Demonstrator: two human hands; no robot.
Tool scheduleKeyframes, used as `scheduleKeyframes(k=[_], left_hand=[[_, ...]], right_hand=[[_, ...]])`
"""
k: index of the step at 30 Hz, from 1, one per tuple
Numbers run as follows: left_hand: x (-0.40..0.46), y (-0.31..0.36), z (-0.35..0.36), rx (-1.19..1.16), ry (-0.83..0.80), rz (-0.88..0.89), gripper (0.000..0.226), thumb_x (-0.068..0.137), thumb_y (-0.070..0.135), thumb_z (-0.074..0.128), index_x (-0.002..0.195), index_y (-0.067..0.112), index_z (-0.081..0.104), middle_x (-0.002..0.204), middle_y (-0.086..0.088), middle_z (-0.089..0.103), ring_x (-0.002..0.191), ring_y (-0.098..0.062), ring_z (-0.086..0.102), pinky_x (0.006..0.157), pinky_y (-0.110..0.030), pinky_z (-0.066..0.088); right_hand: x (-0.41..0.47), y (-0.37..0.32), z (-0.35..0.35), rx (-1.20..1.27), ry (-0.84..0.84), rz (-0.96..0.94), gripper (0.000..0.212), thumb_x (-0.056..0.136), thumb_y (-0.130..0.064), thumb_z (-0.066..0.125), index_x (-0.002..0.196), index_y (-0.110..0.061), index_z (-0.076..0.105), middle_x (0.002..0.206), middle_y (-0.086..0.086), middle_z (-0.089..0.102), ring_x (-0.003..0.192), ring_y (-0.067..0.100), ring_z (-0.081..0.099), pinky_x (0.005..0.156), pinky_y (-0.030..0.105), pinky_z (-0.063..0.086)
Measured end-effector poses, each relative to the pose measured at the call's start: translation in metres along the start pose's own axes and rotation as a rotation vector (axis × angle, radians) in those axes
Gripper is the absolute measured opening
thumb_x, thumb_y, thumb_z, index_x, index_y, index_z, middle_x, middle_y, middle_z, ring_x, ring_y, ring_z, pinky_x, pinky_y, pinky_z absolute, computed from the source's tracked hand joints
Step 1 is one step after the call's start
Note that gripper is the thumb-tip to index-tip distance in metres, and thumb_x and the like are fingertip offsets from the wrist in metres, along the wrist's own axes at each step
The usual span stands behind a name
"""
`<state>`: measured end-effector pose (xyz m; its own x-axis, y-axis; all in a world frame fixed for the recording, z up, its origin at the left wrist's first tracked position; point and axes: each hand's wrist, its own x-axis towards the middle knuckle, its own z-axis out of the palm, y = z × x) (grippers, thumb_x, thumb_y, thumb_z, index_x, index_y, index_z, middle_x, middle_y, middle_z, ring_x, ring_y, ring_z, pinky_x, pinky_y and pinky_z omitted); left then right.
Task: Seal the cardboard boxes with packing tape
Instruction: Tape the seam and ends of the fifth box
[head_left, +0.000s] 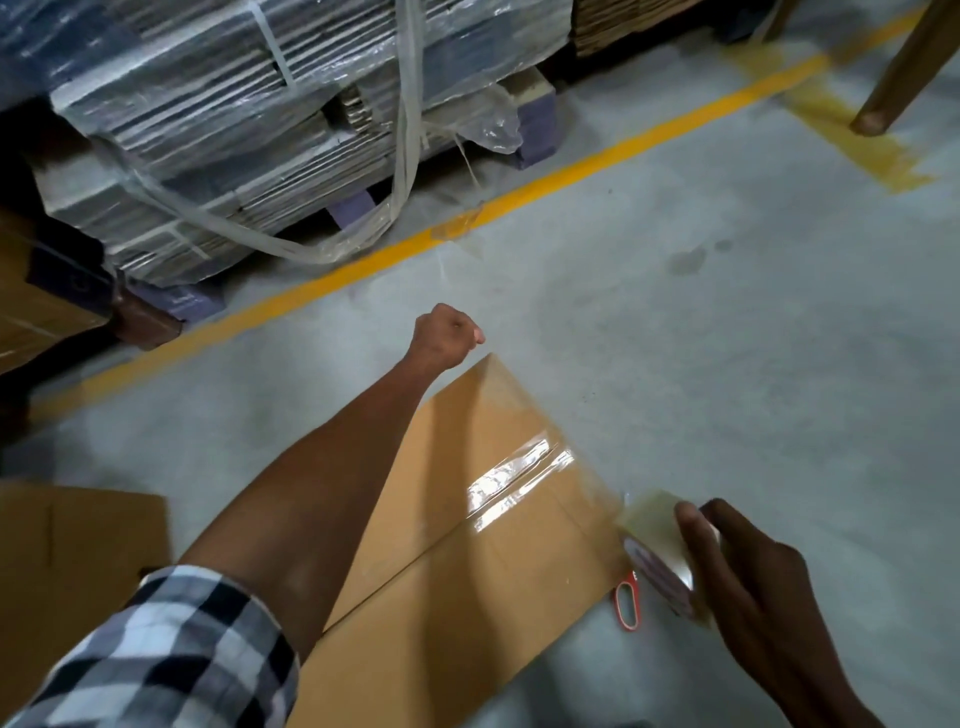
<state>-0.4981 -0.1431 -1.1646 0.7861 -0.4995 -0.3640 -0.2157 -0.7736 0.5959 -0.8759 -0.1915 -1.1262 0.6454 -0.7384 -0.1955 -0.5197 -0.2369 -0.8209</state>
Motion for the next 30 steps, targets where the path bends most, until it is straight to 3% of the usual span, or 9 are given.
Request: scheduleKeyframes(k=[2,5,10,13,18,20,26,30], left_hand=[[0.001,-0.006,0.007,-0.007,-0.004,-0.026,0.025,0.096,0.007,0.056,0.096,0.004,0.081,0.1,-0.012,0.078,0.103,-0.023,0.071,0.095,-0.025,0.053],[0.002,-0.012,0.014,-0.012,0.004,-0.031,0.026,0.096,0.006,0.055,0.094,0.005,0.082,0.098,-0.01,0.078,0.104,-0.022,0.071,0.089,-0.021,0.05],[0.008,-0.013,0.015,-0.073,-0.019,-0.093,0.024,0.095,0.008,0.058,0.087,0.009,0.08,0.083,-0.006,0.073,0.105,-0.028,0.07,0.092,-0.031,0.054],[0.009,-0.016,0.018,-0.112,-0.022,-0.097,0.024,0.094,0.008,0.058,0.081,0.013,0.077,0.088,-0.008,0.075,0.109,-0.031,0.068,0.095,-0.036,0.054],[0.006,-0.014,0.024,-0.215,0.071,0.042,0.027,0.094,0.006,0.05,0.084,0.017,0.072,0.085,0.011,0.068,0.094,-0.021,0.064,0.088,-0.034,0.053],[0.006,-0.008,0.026,-0.178,0.094,0.093,0.027,0.094,0.005,0.049,0.088,0.013,0.074,0.09,0.007,0.071,0.092,-0.016,0.063,0.087,-0.029,0.052],[0.003,-0.026,0.039,-0.078,0.099,0.051,0.025,0.095,0.007,0.054,0.1,0.004,0.079,0.107,-0.009,0.077,0.106,-0.023,0.067,0.091,-0.022,0.046],[0.013,-0.027,0.034,-0.148,0.017,-0.065,0.02,0.093,0.014,0.062,0.1,0.011,0.081,0.103,-0.005,0.076,0.107,-0.022,0.067,0.094,-0.028,0.049]], right_hand=[[0.001,0.002,0.002,-0.012,0.023,-0.007,0.055,0.095,-0.07,0.038,0.074,-0.021,0.052,0.049,0.008,0.051,0.041,0.011,0.048,0.048,0.026,0.039],[0.002,0.003,0.002,-0.025,0.03,-0.028,0.052,0.098,-0.064,0.042,0.07,-0.021,0.05,0.048,0.009,0.046,0.04,0.013,0.044,0.047,0.026,0.036],[-0.001,-0.003,0.002,-0.05,0.042,-0.048,0.053,0.09,-0.069,0.041,0.069,-0.022,0.053,0.045,0.006,0.044,0.039,0.013,0.043,0.045,0.024,0.034],[-0.002,-0.003,0.003,-0.074,0.039,-0.048,0.051,0.096,-0.063,0.047,0.068,-0.02,0.052,0.044,0.002,0.044,0.04,0.013,0.045,0.044,0.023,0.034],[-0.004,-0.003,0.001,-0.085,0.044,-0.047,0.04,0.098,-0.042,0.055,0.066,-0.017,0.052,0.043,-0.008,0.043,0.039,0.012,0.043,0.043,0.018,0.031],[-0.003,-0.002,-0.001,-0.083,0.05,-0.049,0.04,0.098,-0.043,0.055,0.067,-0.016,0.053,0.044,-0.006,0.043,0.039,0.013,0.042,0.042,0.019,0.031],[0.005,0.002,0.0,-0.112,0.037,-0.057,0.045,0.098,-0.048,0.057,0.07,-0.014,0.053,0.046,0.002,0.045,0.04,0.018,0.047,0.044,0.03,0.037],[0.006,0.002,-0.005,-0.084,0.014,-0.07,0.066,0.088,-0.078,0.043,0.07,-0.015,0.054,0.047,0.005,0.047,0.04,0.02,0.049,0.045,0.035,0.04]])
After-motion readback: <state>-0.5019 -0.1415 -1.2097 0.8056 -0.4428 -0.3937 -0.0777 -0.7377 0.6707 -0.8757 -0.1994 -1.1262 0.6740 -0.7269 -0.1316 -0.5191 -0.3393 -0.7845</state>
